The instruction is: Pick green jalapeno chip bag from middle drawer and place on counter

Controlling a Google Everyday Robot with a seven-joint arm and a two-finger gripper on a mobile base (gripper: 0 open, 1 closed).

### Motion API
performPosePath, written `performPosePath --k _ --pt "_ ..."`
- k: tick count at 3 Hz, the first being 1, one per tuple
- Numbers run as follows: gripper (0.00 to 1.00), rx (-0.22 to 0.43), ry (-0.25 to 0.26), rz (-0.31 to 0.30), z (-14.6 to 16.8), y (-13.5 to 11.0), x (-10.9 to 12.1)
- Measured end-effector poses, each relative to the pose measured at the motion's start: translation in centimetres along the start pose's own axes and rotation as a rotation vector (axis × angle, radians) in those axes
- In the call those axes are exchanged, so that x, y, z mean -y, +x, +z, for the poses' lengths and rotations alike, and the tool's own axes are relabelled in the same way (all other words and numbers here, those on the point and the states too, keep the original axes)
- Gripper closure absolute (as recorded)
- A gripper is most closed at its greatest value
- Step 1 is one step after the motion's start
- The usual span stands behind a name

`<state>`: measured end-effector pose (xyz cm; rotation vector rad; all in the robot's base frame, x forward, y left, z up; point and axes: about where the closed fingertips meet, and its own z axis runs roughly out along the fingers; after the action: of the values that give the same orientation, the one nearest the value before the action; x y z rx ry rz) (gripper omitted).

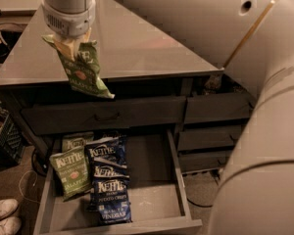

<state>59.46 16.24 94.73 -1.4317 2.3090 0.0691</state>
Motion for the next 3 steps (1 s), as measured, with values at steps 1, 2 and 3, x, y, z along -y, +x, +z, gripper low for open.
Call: performPosePath --k 1,2,3 --pt "1.00 -0.015 0.051 -0.001 -1.9 -0.7 2.0" --pt "1.00 -0.027 0.079 0.000 -2.6 -1.4 4.7" --pt "1.00 -0.034 0.079 0.002 -2.2 -1.9 7.3"
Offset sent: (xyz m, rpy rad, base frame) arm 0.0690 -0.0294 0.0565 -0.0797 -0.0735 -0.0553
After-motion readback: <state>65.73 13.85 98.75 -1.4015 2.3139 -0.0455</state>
